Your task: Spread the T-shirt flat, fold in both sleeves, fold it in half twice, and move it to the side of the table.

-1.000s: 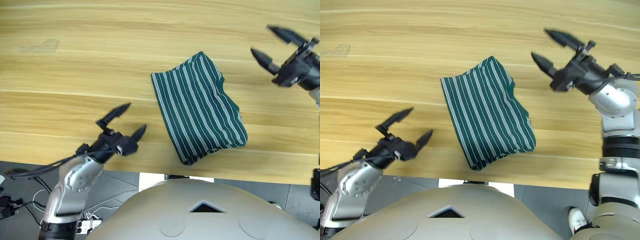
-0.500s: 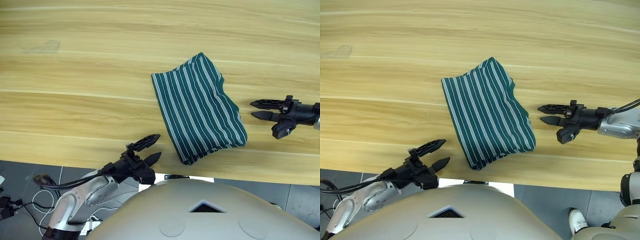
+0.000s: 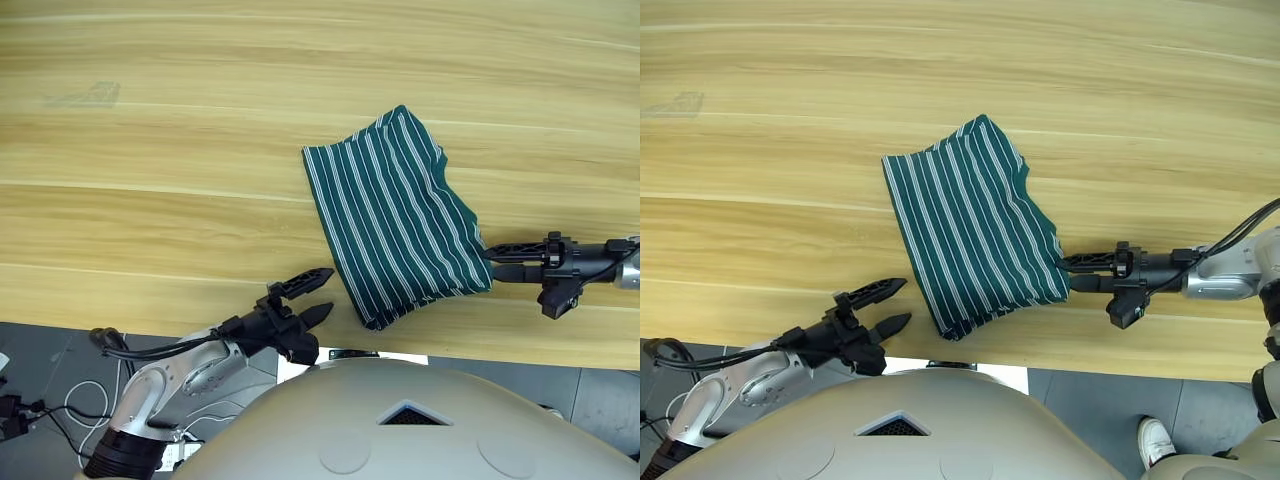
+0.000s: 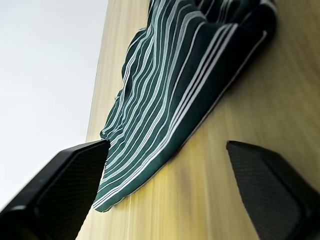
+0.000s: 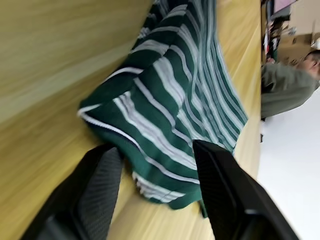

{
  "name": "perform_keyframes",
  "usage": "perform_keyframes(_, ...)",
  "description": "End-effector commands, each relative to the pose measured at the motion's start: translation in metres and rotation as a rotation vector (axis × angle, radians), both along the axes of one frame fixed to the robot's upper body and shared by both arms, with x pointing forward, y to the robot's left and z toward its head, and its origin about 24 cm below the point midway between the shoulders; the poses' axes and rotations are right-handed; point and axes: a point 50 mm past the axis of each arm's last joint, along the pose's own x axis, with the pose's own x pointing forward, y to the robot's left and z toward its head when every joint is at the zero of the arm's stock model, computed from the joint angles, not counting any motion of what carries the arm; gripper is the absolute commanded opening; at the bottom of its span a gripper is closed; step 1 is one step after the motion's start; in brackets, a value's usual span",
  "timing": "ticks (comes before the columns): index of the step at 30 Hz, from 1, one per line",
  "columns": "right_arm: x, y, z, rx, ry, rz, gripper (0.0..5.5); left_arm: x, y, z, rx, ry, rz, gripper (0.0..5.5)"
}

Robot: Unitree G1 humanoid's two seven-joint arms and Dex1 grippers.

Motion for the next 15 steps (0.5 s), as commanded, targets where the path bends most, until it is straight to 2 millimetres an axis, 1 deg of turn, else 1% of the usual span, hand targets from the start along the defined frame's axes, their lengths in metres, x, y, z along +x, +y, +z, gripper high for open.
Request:
perform_keyframes(1, 0.001, 0.002, 0.001, 0.002, 0.0, -0.001, 2.5, -0.02, -0.016, -0.007, -0.018, 0.079, -0.113, 4.33)
perform_keyframes(8, 0.007, 0.004, 0.0, 0.003, -0.015, -0.015, 2.5, -0.014, -0.026, -0.021, -0.025, 0.061, -0.111, 4.33)
perform_keyframes(12, 0.005, 0.006, -0.004, 0.012, 0.0, -0.019, 2.5, -0.02, -0.029, -0.029, -0.012, 0.091, -0.149, 4.33)
perform_keyframes(15, 0.006, 0.007, -0.008, -0.009, 0.017, -0.016, 2.5, -0.028, -0.03, -0.032, 0.002, 0.128, -0.183, 4.33)
